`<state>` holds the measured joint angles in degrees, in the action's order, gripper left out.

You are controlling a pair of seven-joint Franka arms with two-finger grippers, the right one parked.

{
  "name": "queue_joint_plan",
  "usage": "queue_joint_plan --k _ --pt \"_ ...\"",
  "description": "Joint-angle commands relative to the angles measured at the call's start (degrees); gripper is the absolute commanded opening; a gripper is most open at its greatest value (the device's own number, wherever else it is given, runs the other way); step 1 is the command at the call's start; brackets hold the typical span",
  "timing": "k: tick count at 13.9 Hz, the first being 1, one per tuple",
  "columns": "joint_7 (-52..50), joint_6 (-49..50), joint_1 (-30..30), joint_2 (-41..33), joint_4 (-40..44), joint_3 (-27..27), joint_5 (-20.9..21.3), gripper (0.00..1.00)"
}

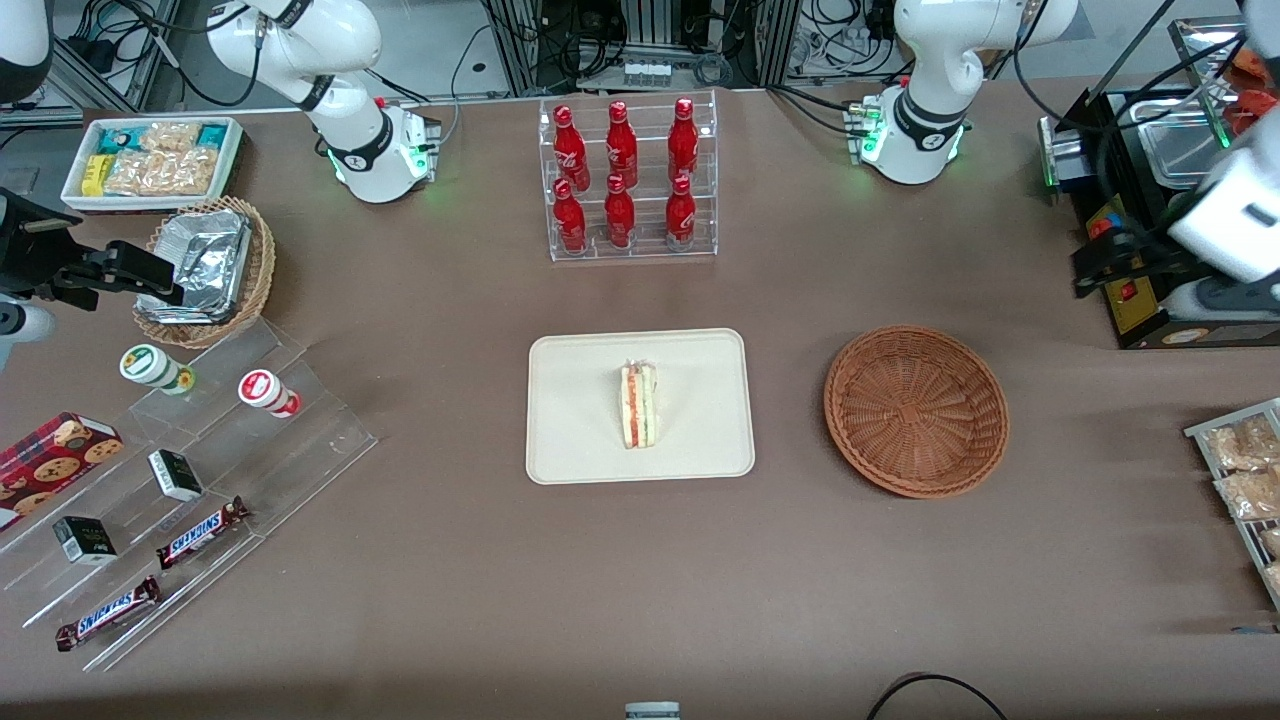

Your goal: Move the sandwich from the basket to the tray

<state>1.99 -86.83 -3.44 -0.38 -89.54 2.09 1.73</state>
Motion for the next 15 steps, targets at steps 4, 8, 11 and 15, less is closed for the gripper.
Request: queue_joint_plan --k 4,8,11,15 --pt "-1.1 -1.68 -0.43 1.78 2.68 2.39 -0.94 1.0" --pt "-1.29 -1.59 -0.34 3.2 4.28 2.13 -1.38 1.0" --pt "-1.02 -1.06 -0.34 2.67 4.11 2.21 -1.38 1.0" --pt "-1.02 1.75 -0.34 2.32 3.93 2.3 -1.38 1.0"
